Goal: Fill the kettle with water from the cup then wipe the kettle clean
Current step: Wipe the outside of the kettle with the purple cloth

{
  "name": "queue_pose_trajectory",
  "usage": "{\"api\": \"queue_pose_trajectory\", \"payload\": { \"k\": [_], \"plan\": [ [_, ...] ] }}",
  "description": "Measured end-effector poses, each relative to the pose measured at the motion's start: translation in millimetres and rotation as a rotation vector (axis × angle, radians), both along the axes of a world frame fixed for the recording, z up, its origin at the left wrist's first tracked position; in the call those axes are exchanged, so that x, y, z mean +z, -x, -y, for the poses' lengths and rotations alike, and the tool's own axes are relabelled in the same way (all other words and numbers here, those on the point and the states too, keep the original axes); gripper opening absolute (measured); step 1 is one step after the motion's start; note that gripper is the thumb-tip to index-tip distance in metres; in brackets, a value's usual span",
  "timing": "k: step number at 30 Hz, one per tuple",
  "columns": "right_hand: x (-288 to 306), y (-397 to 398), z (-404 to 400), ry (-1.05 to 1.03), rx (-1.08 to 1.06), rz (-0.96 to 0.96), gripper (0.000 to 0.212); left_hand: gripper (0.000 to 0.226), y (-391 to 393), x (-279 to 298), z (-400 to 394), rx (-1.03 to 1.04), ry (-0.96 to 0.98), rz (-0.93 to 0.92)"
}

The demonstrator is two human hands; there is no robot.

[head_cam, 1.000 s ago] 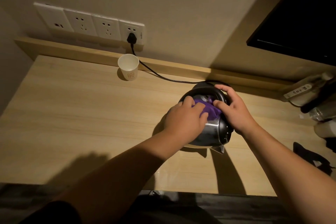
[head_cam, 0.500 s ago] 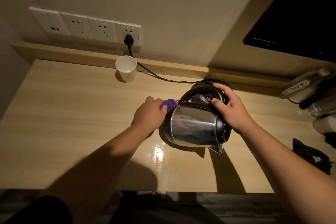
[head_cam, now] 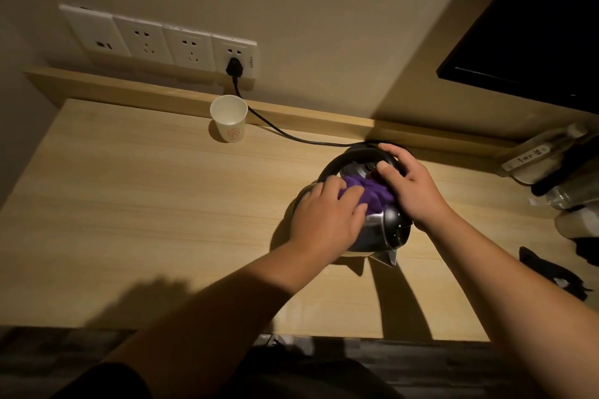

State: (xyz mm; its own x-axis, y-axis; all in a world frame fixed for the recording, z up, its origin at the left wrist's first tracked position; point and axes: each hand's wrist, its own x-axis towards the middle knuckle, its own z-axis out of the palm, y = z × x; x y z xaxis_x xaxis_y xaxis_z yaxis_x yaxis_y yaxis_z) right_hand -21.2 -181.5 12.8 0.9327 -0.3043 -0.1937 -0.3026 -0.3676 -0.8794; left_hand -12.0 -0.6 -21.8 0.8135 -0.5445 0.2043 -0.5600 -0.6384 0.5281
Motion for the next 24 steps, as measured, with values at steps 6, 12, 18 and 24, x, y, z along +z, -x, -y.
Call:
{"api": "queue_pose_trajectory", "payload": {
  "k": [6,12,18,24],
  "plan": [
    [0.2,8.1,-2.7,-0.021,-0.063,0.026,0.035,0.035,-40.7,-37.0,-37.2,0.175,-0.151,-0.170],
    [-2.0,4.7,-2.8,0.009,-0.096,0.013,0.034,0.033,-41.7,-29.0,-29.6,0.179,-0.111,-0.199],
    [-4.7,3.3,-9.8,0.016,-0.113,0.004,0.036,0.034,17.5,8.3,-4.1,-0.064,0.087,0.039],
    [-7.4,2.6,-6.9,-0.046,-0.198,-0.062,0.038,0.036,16.6,-17.8,-18.5,-0.016,0.033,0.118]
  ]
}}
